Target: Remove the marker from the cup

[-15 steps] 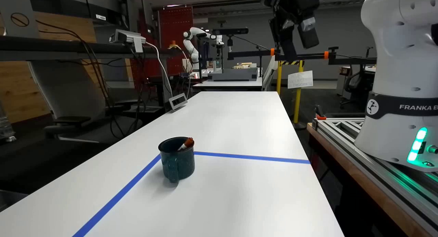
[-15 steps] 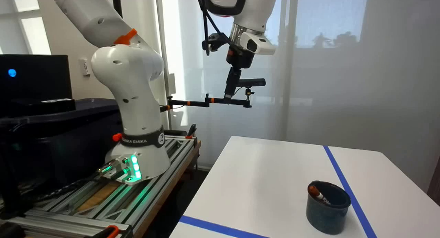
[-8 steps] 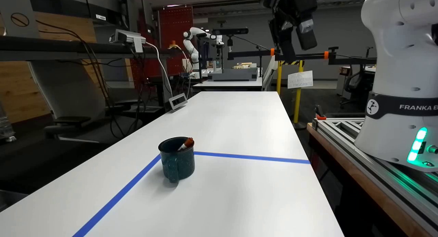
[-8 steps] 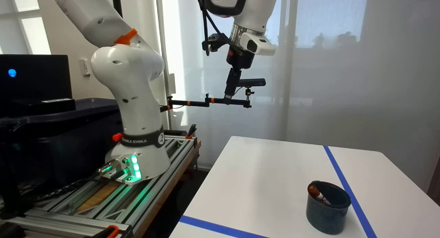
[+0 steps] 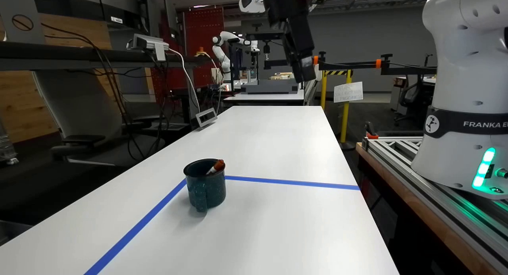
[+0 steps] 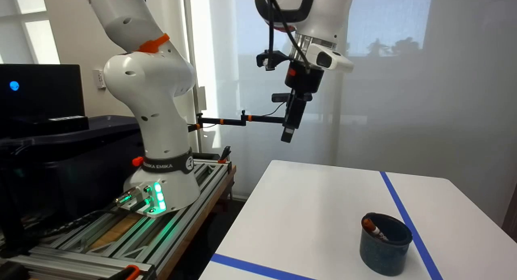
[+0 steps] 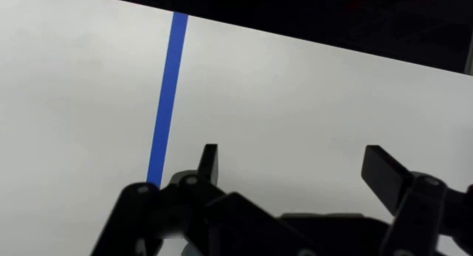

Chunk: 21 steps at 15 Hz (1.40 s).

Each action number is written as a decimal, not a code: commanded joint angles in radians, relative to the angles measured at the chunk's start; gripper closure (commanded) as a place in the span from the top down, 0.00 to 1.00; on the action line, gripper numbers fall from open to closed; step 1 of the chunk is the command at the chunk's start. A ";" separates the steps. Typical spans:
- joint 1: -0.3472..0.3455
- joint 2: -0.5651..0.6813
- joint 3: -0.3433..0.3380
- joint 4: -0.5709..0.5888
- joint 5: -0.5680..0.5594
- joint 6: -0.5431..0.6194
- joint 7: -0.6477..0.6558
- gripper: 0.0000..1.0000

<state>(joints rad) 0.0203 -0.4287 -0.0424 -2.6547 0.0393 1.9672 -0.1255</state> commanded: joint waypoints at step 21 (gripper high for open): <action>-0.050 0.760 0.018 0.535 -0.182 0.232 -0.039 1.00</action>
<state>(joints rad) -0.0259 0.3316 -0.0289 -2.1219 -0.1411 2.2022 -0.1658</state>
